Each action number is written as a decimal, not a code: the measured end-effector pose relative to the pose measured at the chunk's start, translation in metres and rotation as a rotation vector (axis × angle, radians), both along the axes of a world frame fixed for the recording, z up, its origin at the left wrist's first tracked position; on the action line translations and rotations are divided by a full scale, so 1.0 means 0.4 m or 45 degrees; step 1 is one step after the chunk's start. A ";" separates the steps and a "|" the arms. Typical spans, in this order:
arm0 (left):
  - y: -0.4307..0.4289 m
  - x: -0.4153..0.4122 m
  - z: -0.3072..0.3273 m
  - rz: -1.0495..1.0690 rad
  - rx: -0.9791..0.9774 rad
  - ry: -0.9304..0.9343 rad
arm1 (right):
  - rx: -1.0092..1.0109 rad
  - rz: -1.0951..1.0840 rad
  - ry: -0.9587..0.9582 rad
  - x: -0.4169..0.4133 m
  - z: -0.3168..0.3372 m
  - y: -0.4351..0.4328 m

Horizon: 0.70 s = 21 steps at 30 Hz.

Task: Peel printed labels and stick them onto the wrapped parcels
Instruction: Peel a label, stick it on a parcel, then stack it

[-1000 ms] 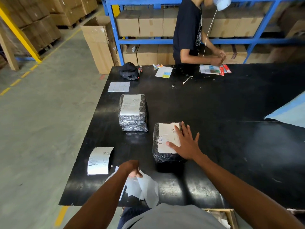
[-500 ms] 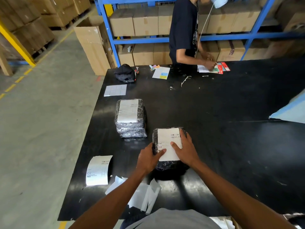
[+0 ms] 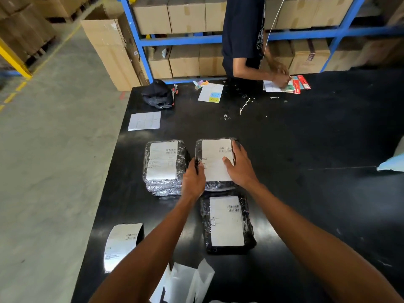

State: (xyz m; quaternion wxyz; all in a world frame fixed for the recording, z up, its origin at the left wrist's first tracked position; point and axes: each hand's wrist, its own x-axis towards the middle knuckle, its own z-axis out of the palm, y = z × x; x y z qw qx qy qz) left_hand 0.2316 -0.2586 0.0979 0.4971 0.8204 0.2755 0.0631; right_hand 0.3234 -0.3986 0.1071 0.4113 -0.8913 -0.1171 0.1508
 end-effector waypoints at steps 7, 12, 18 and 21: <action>0.029 0.097 -0.092 -0.010 -0.186 0.246 | -0.106 0.093 0.167 0.112 -0.099 0.041; 0.034 0.114 -0.160 -0.057 -0.228 0.436 | -0.164 0.119 0.270 0.129 -0.195 0.045; 0.037 0.122 -0.206 -0.092 -0.241 0.546 | -0.150 0.125 0.317 0.126 -0.270 0.042; 0.040 0.123 -0.216 -0.079 -0.252 0.545 | -0.139 0.135 0.310 0.123 -0.290 0.041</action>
